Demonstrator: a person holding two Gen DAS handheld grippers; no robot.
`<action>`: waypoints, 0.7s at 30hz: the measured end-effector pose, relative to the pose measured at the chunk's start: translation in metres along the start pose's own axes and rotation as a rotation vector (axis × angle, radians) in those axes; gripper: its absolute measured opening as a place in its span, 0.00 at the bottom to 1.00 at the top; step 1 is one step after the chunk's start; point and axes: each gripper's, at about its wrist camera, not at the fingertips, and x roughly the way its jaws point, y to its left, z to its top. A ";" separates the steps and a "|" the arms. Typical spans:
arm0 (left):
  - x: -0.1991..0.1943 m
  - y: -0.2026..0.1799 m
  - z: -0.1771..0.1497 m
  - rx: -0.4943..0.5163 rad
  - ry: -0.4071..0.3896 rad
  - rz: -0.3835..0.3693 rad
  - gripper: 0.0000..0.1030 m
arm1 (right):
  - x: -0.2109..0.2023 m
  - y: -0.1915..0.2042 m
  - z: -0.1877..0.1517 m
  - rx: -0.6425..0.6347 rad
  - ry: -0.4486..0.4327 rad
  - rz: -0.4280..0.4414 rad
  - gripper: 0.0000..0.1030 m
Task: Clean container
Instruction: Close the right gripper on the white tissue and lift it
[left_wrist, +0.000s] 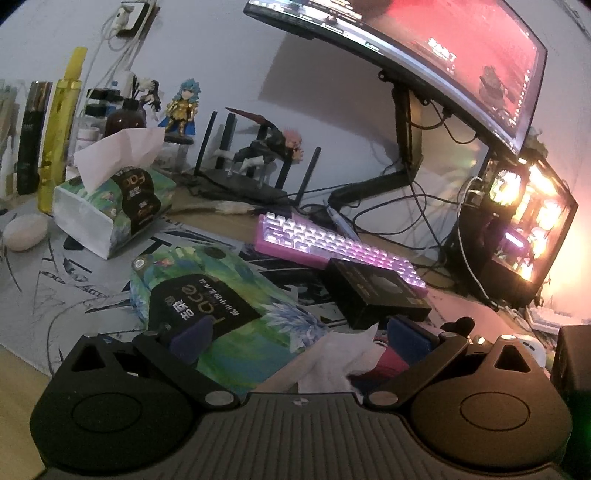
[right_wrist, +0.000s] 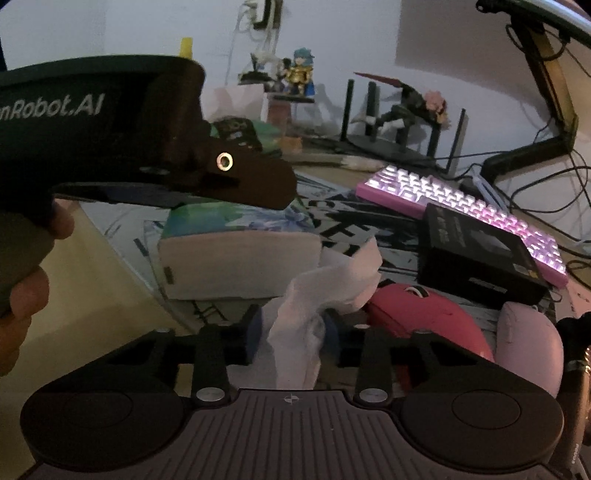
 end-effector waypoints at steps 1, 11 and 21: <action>0.000 0.000 0.000 -0.002 0.000 0.000 1.00 | 0.000 0.002 0.000 -0.003 0.000 0.003 0.26; -0.001 0.004 0.002 -0.015 -0.001 -0.012 1.00 | -0.006 0.002 -0.005 -0.013 -0.002 0.013 0.06; 0.000 0.001 0.001 -0.001 -0.009 -0.029 1.00 | -0.027 -0.007 -0.011 0.020 -0.038 0.045 0.05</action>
